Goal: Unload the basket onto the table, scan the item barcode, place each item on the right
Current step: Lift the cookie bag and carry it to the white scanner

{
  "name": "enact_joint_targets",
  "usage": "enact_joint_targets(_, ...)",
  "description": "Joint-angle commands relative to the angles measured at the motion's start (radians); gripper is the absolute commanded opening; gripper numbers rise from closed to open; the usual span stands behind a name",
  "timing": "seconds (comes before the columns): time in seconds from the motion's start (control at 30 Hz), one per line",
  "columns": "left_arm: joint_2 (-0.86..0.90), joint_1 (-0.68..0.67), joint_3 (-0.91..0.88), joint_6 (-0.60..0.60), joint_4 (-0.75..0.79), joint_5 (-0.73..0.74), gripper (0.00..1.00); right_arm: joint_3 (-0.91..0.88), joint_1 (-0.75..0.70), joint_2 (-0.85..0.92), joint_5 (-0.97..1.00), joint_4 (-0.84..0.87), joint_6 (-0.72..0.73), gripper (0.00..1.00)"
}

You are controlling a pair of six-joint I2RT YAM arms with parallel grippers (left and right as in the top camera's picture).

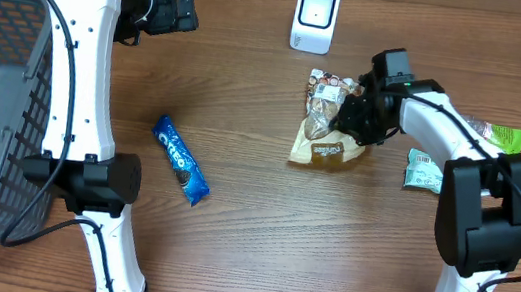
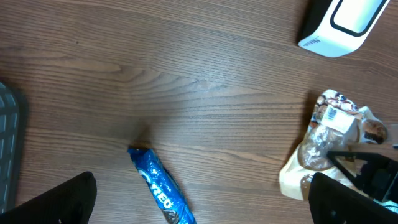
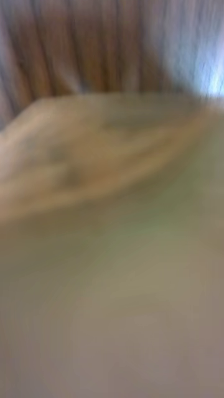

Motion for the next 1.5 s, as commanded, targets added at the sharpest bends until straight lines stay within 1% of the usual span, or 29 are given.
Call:
enact_joint_targets(0.0, 0.001, -0.004, 0.019, -0.014, -0.002, -0.003, 1.0, 0.0, -0.023, 0.01, 0.025, -0.013, -0.163, 0.15)
enact_joint_targets(0.03, 0.001, -0.004, 0.019, -0.014, -0.002, -0.003, 1.0, 0.014, -0.028, 0.007, -0.011, -0.028, -0.211, 0.11)
enact_joint_targets(0.2, 0.001, -0.004, 0.019, -0.014, -0.002, -0.003, 1.0, 0.114, -0.035, -0.027, -0.193, -0.16, -0.47, 0.07)
enact_joint_targets(0.27, 0.001, -0.004, 0.019, -0.014, -0.002, -0.003, 1.0, 0.157, -0.032, -0.047, -0.238, -0.222, -0.542, 0.05)
enact_joint_targets(0.37, 0.001, -0.004, 0.019, -0.014, -0.002, -0.003, 1.0, 0.196, -0.03, -0.089, -0.33, -0.281, -0.629, 0.04)
enact_joint_targets(0.47, 0.001, -0.004, 0.019, -0.014, -0.002, -0.003, 1.0, 0.206, -0.03, -0.148, -0.44, -0.304, -0.708, 0.04)
enact_joint_targets(0.63, 0.001, -0.004, 0.019, -0.014, -0.002, -0.003, 1.0, 0.206, -0.03, -0.247, -0.542, -0.301, -0.763, 0.04)
enact_joint_targets(0.8, 0.001, -0.004, 0.019, -0.014, -0.002, -0.003, 1.0, 0.206, -0.03, -0.295, -0.588, -0.299, -0.766, 0.04)
enact_joint_targets(1.07, 0.001, -0.004, 0.019, -0.014, -0.002, -0.003, 1.0, 0.206, -0.03, -0.297, -0.629, -0.292, -0.761, 0.04)
enact_joint_targets(1.2, 0.001, -0.004, 0.019, -0.014, -0.002, -0.003, 1.0, 0.206, -0.03, -0.297, -0.603, -0.255, -0.713, 0.04)
enact_joint_targets(1.3, 0.001, -0.004, 0.019, -0.014, -0.002, -0.003, 1.0, 0.206, -0.026, -0.296, -0.483, -0.201, -0.616, 0.04)
enact_joint_targets(1.4, 0.001, -0.004, 0.019, -0.014, -0.002, -0.003, 1.0, 0.206, 0.0, -0.296, -0.184, -0.119, -0.422, 0.04)
enact_joint_targets(1.47, 0.001, -0.004, 0.019, -0.014, -0.002, -0.003, 1.0, 0.206, 0.03, -0.296, 0.029, -0.067, -0.336, 0.04)
